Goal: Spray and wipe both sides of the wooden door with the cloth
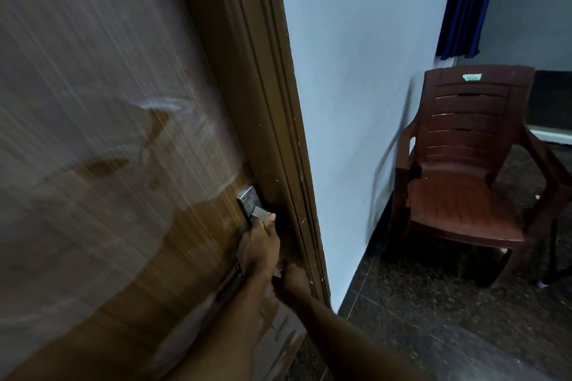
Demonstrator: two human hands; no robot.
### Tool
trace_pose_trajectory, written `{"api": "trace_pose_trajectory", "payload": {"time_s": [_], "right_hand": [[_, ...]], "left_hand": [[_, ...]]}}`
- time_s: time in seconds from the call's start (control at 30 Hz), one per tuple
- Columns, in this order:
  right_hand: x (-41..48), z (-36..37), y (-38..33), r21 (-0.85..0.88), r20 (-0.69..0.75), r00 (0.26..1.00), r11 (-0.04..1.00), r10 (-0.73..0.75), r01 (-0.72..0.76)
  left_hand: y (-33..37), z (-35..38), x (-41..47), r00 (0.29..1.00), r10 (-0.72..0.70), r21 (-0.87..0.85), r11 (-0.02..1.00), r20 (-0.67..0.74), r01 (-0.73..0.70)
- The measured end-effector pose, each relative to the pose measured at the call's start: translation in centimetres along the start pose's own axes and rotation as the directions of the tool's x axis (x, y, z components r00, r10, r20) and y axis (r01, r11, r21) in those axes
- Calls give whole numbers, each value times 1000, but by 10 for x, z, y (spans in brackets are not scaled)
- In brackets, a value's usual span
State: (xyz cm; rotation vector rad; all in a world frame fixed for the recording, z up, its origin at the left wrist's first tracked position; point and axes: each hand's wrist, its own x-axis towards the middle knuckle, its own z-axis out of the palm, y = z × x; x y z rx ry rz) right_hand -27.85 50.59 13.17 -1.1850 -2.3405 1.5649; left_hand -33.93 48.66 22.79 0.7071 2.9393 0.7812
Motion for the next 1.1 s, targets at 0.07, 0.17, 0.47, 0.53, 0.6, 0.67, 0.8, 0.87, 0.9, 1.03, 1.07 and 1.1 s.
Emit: {"api": "trace_pose_trajectory", "payload": {"time_s": [0.07,0.17,0.47,0.53,0.6,0.67,0.8,0.87,0.9,1.03,1.07,1.1], "right_hand": [[-9,-12,8,4,-7,999,999,45,-45],[-15,-24,24,37,-26,996,996,81,-80],[-29,-53,29,-53,-41,999,998,15,-18],[-33,-56,20,-41,-37,999,999,-6,4],[-38,-60,14,-99,-34,999,994,-42,39],[-42,-67,8,-221,-23,994,970,-107,100],[-49,-88,-11,-461,16,961,851,-275,251],[-53,-100,-22,-552,17,928,770,-373,320],[-53,-105,-27,-590,16,902,725,-431,357],[-63,-119,-45,-681,-20,790,587,-613,438],[-65,-121,-49,-685,-48,773,584,-633,436],[-63,-120,-51,-691,-52,756,570,-653,444]], "left_hand": [[3,-3,-1,1000,-6,34,999,-7,6],[6,-8,-5,1000,5,63,998,-24,-4],[21,-30,-2,995,6,257,966,103,-33],[27,-39,-3,991,-5,279,960,133,-33],[33,-48,-4,986,10,308,949,166,-61],[39,-56,-6,973,8,320,944,233,-84],[49,-66,-15,971,9,384,917,238,-103],[46,-65,-15,963,9,393,912,268,-118],[42,-66,-19,958,1,386,915,287,-116],[11,-73,-38,989,98,404,905,107,-133],[5,-80,-47,985,172,440,882,30,-168],[3,-91,-59,982,187,439,883,-12,-163]]}}
